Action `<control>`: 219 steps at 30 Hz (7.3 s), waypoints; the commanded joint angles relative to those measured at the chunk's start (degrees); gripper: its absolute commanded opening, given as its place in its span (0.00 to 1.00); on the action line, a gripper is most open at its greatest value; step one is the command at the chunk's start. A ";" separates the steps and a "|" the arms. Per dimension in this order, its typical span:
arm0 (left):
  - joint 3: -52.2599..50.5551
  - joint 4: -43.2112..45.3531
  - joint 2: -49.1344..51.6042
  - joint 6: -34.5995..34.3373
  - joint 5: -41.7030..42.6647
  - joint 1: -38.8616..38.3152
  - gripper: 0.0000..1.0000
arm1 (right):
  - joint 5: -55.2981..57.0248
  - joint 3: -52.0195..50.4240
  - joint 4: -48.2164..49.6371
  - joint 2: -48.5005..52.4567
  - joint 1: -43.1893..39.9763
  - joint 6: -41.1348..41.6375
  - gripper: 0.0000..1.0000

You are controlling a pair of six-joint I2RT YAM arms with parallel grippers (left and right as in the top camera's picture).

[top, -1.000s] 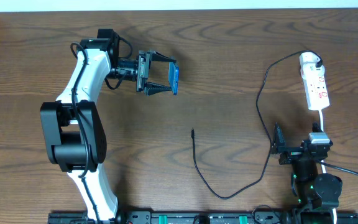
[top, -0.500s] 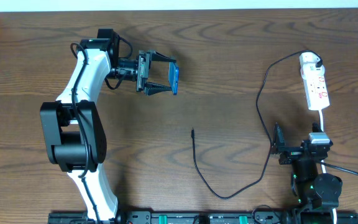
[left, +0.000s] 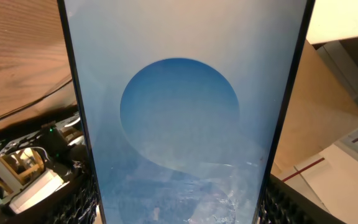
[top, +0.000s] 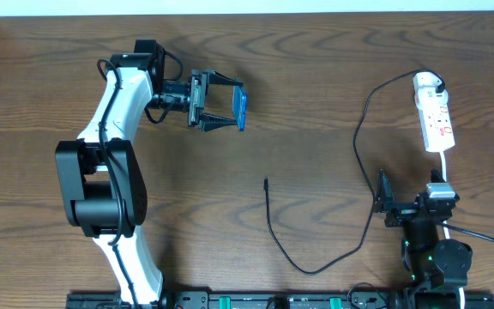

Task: Plug charger to phone and switch on socket

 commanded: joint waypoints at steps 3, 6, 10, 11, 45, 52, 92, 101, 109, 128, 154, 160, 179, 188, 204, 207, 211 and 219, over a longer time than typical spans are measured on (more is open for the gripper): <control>-0.15 -0.35 -2.14 1.33 2.40 0.17 0.07 | -0.35 -0.07 -0.20 -0.35 1.07 -0.63 0.99; -0.15 -0.35 -2.14 1.66 2.40 0.17 0.07 | -0.35 -0.07 -0.20 -0.35 1.07 -0.63 0.99; -0.15 -0.35 -2.14 1.66 2.40 0.17 0.07 | -0.35 -0.07 -0.20 -0.35 1.07 -0.63 0.99; -0.15 -0.35 -2.14 1.66 2.40 0.17 0.07 | -0.35 -0.07 -0.20 -0.35 1.07 -0.63 0.99; -0.15 -0.33 -2.14 2.32 2.40 0.17 0.08 | -0.35 -0.07 -0.17 -0.35 1.07 -0.63 0.99; -0.15 -0.33 -2.14 2.32 2.38 0.17 0.07 | -0.55 -0.07 -0.15 -0.35 1.07 -0.63 0.99; -0.15 -0.11 -2.14 2.34 2.19 0.17 0.07 | -14.32 19.41 2.45 21.57 1.03 17.27 0.99; -0.15 -0.11 -2.14 2.34 2.19 0.17 0.07 | -33.00 33.38 3.04 44.39 1.03 21.09 0.99; -0.15 -0.11 -2.14 2.54 2.19 0.17 0.07 | -39.58 35.89 7.48 55.10 1.03 21.11 0.99; -0.15 -0.11 -2.14 2.54 2.19 0.17 0.07 | -39.52 35.89 7.45 55.65 1.03 21.07 0.99; -0.15 -0.13 -2.14 2.51 -0.44 0.17 0.07 | -38.69 35.87 7.21 55.65 1.03 21.09 0.99; -0.15 -0.11 -2.14 2.49 -0.46 0.20 0.07 | -38.69 35.87 7.21 55.65 1.03 21.09 0.99; -0.15 -0.11 -2.14 2.54 -0.44 0.17 0.07 | -38.64 35.87 5.20 55.65 1.03 21.09 0.99; -0.15 -0.11 -2.14 2.56 -0.83 0.17 0.07 | -38.42 35.87 4.17 55.65 1.03 21.07 0.99; -0.15 0.04 -2.14 2.56 -0.83 0.17 0.07 | -38.42 35.87 4.17 55.65 1.03 21.07 0.99; -0.15 1.14 -2.14 2.54 -0.83 0.17 0.07 | -38.42 35.87 4.20 55.65 1.03 21.07 0.99; -0.15 1.42 -2.14 2.54 -0.85 0.17 0.07 | -38.45 35.87 4.17 55.65 1.03 21.07 0.99; -0.15 1.42 -2.14 2.56 -0.83 0.17 0.07 | -38.42 35.87 4.17 55.65 1.03 21.09 0.99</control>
